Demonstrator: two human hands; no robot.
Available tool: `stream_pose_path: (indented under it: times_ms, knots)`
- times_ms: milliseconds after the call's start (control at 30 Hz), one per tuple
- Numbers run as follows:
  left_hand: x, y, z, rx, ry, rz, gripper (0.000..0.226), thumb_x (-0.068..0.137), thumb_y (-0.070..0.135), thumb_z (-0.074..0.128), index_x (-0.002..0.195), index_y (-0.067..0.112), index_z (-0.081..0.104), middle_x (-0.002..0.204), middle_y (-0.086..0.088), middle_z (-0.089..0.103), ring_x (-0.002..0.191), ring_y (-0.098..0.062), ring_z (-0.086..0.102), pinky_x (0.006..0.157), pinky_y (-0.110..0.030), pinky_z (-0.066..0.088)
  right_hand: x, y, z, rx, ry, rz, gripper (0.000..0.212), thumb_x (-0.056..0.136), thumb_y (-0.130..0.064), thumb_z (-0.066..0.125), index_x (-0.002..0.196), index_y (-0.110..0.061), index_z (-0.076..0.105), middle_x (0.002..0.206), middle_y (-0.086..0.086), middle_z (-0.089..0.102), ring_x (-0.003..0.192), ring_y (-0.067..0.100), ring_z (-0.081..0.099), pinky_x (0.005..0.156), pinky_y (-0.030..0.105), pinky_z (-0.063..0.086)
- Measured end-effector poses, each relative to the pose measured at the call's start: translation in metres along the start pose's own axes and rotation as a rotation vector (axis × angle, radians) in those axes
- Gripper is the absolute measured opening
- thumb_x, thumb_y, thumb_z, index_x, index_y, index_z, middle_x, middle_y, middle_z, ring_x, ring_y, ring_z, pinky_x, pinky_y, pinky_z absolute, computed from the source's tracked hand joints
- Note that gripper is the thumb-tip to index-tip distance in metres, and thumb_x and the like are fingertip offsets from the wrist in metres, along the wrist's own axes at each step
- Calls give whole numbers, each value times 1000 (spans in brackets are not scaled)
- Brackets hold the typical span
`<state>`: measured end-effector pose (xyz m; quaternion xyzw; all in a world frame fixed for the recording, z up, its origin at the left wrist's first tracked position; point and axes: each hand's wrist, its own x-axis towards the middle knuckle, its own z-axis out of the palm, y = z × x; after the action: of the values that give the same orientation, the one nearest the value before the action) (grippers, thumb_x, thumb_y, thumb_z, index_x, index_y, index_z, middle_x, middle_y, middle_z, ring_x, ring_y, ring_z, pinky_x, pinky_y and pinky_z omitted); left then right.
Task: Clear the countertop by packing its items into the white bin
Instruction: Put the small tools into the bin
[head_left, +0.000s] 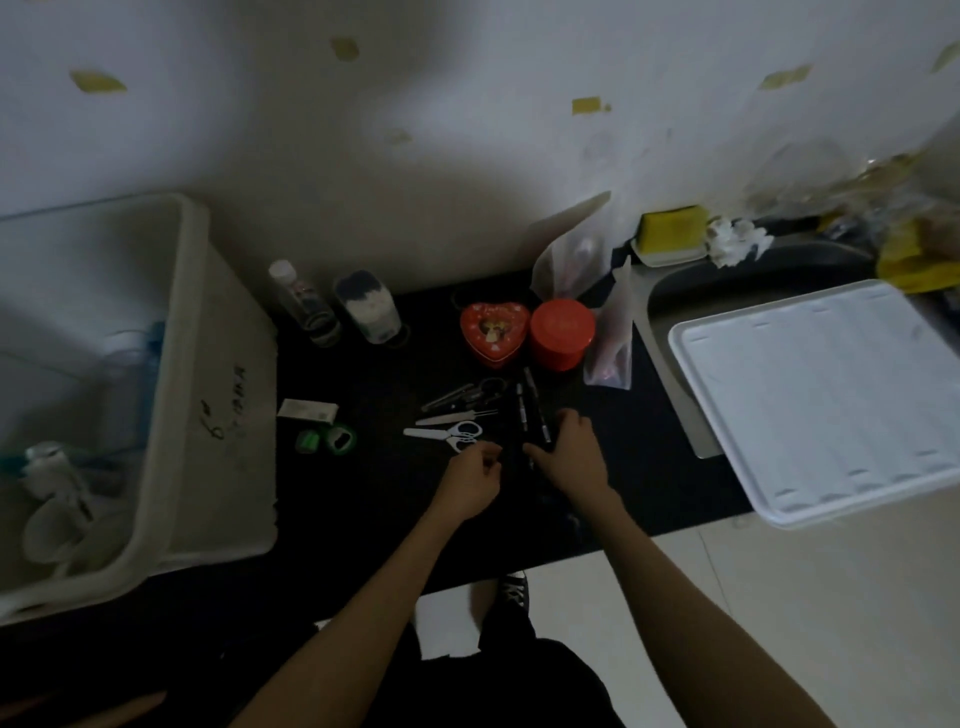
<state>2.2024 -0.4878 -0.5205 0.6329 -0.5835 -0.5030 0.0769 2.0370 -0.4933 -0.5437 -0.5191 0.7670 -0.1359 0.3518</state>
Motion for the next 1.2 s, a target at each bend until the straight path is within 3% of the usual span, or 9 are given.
stream_pose_path:
  times_ms: [167,233,300,367,467,800,967,1100,1200]
  knots:
    - [14,10,22,-102,48,-31,47,96,-1,42,143,5,40,140,-11,50,126,-24,51,99,-22,37,30,-12,18,46,4,57,69,80,-37,76,127,2,42,130,22,44,118,39,50,100,44,45]
    - [17,10,31,-162,68,-40,46,96,-1,42,141,7,43,136,-10,53,123,-24,52,98,-21,38,35,-13,20,30,-1,77,70,81,-38,75,127,2,40,131,22,43,119,40,50,99,45,46]
    - [19,6,40,-252,59,-63,46,95,2,44,139,15,47,135,-7,55,119,-20,55,103,-30,44,36,-14,19,18,-12,101,70,82,-37,74,129,1,38,133,22,43,120,40,52,98,45,47]
    - [23,3,48,-399,40,-110,48,93,-2,42,136,21,47,133,-3,57,113,-15,58,97,-35,50,37,-13,18,-9,-21,110,69,84,-35,73,131,0,37,133,22,44,119,39,54,95,44,47]
    - [26,6,53,-621,58,-213,42,94,-4,41,129,17,45,120,-3,62,98,-14,62,75,-30,53,36,-10,16,-55,-26,96,64,84,-31,71,129,0,38,130,21,48,115,37,56,91,42,49]
    - [25,3,40,-638,54,-303,34,93,-4,42,123,9,52,110,-13,67,86,-20,63,73,-31,55,33,-1,9,-254,-137,61,45,93,-20,60,128,3,45,126,20,51,110,28,60,87,32,50]
    - [26,3,43,-600,60,-251,26,101,13,43,122,4,57,103,-10,67,81,-16,62,71,-28,53,32,9,1,-191,-159,41,30,94,-10,48,121,3,51,119,21,57,108,34,58,78,34,44]
    - [29,17,40,-684,106,-200,32,99,31,52,118,6,60,112,-15,67,90,-20,63,83,-34,54,28,0,-16,-206,-301,-46,41,91,-22,59,122,-1,42,124,19,56,109,32,60,86,38,51]
    - [33,24,37,-906,-6,-190,41,93,42,60,118,10,64,110,-8,70,101,-21,66,89,-34,54,18,-5,-19,-184,-379,-190,46,94,-28,58,127,-3,40,127,18,57,110,30,61,89,38,52]
